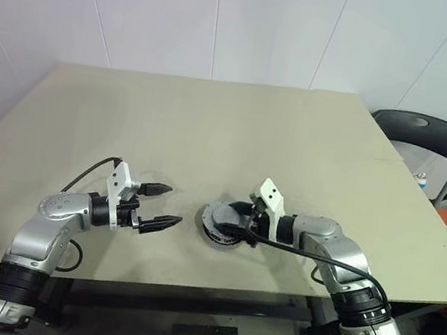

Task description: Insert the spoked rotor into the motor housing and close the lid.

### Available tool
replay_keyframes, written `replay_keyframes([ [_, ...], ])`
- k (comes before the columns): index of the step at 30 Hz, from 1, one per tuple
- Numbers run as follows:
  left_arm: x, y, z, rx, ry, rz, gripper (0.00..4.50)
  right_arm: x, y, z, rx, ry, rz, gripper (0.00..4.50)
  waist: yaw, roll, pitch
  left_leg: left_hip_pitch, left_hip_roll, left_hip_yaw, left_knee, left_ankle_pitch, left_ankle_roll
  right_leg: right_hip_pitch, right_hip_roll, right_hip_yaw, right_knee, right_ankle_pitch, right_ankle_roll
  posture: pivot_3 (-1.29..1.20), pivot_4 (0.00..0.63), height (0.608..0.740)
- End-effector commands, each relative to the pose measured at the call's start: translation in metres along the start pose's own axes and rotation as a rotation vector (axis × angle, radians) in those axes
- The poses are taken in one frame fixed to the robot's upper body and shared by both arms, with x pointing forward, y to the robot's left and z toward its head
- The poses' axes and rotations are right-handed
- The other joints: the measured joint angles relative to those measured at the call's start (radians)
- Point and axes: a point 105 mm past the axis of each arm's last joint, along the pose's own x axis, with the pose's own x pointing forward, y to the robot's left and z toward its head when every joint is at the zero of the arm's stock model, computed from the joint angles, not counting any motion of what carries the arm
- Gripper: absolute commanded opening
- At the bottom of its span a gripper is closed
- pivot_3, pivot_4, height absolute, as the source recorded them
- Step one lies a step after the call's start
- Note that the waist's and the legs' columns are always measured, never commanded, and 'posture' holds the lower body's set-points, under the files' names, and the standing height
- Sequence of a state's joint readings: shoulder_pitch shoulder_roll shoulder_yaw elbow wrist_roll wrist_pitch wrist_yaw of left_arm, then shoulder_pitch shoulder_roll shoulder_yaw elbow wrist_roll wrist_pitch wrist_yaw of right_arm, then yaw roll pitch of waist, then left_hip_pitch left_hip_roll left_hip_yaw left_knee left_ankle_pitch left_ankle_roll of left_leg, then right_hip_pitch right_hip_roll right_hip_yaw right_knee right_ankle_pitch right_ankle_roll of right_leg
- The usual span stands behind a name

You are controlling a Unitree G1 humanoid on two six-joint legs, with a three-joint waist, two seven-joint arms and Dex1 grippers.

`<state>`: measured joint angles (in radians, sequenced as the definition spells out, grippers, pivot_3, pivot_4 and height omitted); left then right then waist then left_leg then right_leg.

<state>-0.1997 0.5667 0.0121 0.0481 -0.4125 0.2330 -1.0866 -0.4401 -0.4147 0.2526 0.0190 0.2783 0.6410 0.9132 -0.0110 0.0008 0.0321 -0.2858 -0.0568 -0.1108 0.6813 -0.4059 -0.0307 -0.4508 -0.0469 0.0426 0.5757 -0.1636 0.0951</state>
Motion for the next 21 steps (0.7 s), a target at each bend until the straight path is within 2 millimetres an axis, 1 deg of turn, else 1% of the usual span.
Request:
replay_keyframes([
  [1, 0.0, 0.002, 0.005, 0.032, -0.011, 0.003, 4.5, -0.002, 0.006, 0.01, -0.092, -0.009, 0.023, 3.27, 0.0, 0.0, 0.0, 0.0, 0.0, 0.0, 0.0, 0.0, 0.0, 0.0, 0.0, 0.0, 0.0, 0.0, 0.0, 0.0, 0.0, 0.74],
  [10, 0.001, 0.005, 0.004, 0.034, -0.018, 0.015, 4.5, -0.002, 0.002, 0.007, -0.122, 0.007, 0.005, 3.27, 0.0, 0.0, 0.0, 0.0, 0.0, 0.0, 0.001, 0.0, 0.0, 0.0, 0.0, 0.0, 0.0, 0.0, 0.0, 0.0, 0.0, 0.74],
  [14, 0.001, 0.006, 0.006, 0.036, -0.026, 0.023, 4.5, -0.002, 0.001, 0.001, -0.13, 0.043, 0.013, 3.27, 0.0, 0.0, 0.0, 0.0, 0.0, 0.0, 0.001, 0.0, 0.0, 0.0, 0.0, 0.0, 0.001, 0.0, 0.0, 0.0, 0.0, 0.74],
  [21, 0.003, 0.004, 0.007, 0.04, -0.024, 0.023, 4.5, -0.002, -0.002, -0.004, -0.141, 0.063, 0.01, 3.27, 0.0, -0.001, 0.0, 0.0, 0.0, 0.0, 0.001, 0.0, 0.0, 0.001, 0.0, 0.0, 0.001, 0.0, 0.0, 0.0, 0.0, 0.74],
])
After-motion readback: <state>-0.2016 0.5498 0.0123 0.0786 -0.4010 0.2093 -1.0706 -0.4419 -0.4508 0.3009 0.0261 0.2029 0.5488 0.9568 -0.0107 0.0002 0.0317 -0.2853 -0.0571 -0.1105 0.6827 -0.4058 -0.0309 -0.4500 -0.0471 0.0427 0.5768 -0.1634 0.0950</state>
